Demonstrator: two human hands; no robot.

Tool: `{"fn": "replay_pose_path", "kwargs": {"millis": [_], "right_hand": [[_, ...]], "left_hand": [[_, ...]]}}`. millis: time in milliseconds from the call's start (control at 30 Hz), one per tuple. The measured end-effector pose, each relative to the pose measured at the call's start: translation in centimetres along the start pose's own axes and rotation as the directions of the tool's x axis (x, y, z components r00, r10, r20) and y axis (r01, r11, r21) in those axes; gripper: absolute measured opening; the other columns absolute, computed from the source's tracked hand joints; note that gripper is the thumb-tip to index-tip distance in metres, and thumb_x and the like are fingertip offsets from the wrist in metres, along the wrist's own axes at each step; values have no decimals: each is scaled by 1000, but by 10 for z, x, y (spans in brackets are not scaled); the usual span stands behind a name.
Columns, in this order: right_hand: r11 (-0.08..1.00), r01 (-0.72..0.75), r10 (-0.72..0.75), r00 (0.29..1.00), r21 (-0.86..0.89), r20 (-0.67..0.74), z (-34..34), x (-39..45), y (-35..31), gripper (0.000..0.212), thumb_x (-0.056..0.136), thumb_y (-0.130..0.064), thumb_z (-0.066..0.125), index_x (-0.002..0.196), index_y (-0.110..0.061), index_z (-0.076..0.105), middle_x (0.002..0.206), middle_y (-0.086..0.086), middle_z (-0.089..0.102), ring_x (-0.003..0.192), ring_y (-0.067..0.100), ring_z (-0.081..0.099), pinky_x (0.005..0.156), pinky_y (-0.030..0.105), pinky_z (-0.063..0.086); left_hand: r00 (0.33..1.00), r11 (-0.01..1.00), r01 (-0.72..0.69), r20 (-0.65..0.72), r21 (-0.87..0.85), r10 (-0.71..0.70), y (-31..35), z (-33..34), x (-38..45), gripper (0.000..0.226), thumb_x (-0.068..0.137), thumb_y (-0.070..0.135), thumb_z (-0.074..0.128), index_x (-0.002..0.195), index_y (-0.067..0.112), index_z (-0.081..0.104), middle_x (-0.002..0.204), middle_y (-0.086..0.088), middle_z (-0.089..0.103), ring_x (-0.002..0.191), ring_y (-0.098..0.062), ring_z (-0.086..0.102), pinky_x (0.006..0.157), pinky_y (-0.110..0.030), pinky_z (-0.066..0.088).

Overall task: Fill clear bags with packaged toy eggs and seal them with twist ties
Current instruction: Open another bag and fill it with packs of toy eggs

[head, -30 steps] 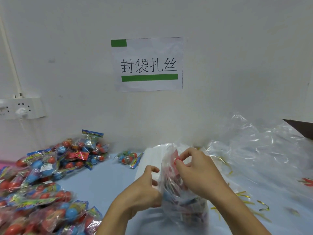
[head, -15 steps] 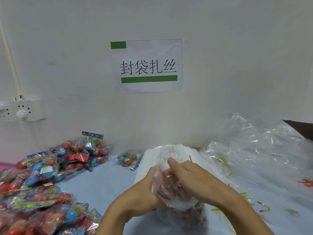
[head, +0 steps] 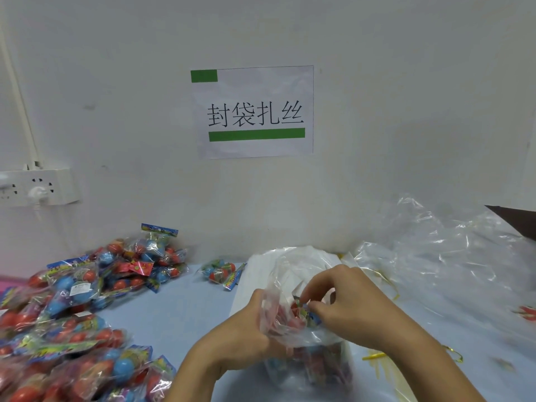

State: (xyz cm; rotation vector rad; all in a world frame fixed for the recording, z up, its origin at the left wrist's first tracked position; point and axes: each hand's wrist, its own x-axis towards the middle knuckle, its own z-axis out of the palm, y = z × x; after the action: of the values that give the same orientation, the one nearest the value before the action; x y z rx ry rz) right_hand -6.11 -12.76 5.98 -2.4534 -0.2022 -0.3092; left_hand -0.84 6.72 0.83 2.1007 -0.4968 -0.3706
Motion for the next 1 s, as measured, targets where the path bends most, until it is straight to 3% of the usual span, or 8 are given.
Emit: {"fn": "replay_pose_path", "kwargs": {"millis": [100,167,300,500,667,733,867,1000], "right_hand": [[997,-11,16,998,-74,67,-2,-1,3,17,89,-25,64,80,-21,77,81,-2,72,56,2,55,54,21,46],[991,-39,46,998,-130,45,1,0,4,33,94,-41,60,79,-15,73,80,7,70,65,14,58,64,33,49],[975,-156,148,987,-161,-59,9,0,0,41,87,-64,60,81,-24,67,85,-3,66,85,15,63,79,35,54],[985,-169,166,985,-42,-53,19,4,-7,16,85,-36,67,72,-29,75,77,-8,71,78,12,67,74,29,57],[985,-157,158,987,77,-5,17,8,-6,23,84,-20,58,72,-3,69,60,3,60,57,12,49,58,28,44],[985,-151,150,988,78,29,16,9,-5,28,86,-20,56,70,3,60,59,3,51,55,12,41,54,25,37],[980,-136,131,990,144,45,12,10,-6,38,91,-23,55,56,-15,42,51,-5,37,46,8,31,44,16,26],[986,-84,78,996,142,48,13,7,-9,36,88,-30,57,53,-21,54,70,-4,63,49,2,48,48,11,37]], "left_hand": [[1000,1000,-5,-3,17,5,0,1,1,85,56,35,81,130,39,38,115,6,64,108,-19,65,91,-48,57],[1000,1000,8,-12,19,-8,1,1,0,79,56,36,82,123,37,40,110,8,66,102,-15,67,88,-43,59],[1000,999,-10,-20,33,10,4,3,-1,75,60,36,87,118,37,40,108,10,67,100,-12,69,92,-38,57],[999,995,-44,3,94,44,6,4,0,79,66,36,89,123,35,34,113,9,65,105,-15,65,96,-36,54],[998,997,-54,-28,60,55,4,1,0,85,60,35,88,125,29,34,112,6,64,105,-16,66,95,-41,55],[998,998,-57,-31,39,59,3,0,-1,84,60,34,89,123,29,34,105,11,66,96,-7,67,92,-34,57],[997,997,-72,-29,24,72,2,1,0,86,62,29,93,124,31,33,109,11,66,100,-8,67,93,-33,56],[996,996,-86,-16,32,86,2,2,2,88,59,32,92,124,29,33,111,11,61,97,-5,65,89,-29,56]]}}
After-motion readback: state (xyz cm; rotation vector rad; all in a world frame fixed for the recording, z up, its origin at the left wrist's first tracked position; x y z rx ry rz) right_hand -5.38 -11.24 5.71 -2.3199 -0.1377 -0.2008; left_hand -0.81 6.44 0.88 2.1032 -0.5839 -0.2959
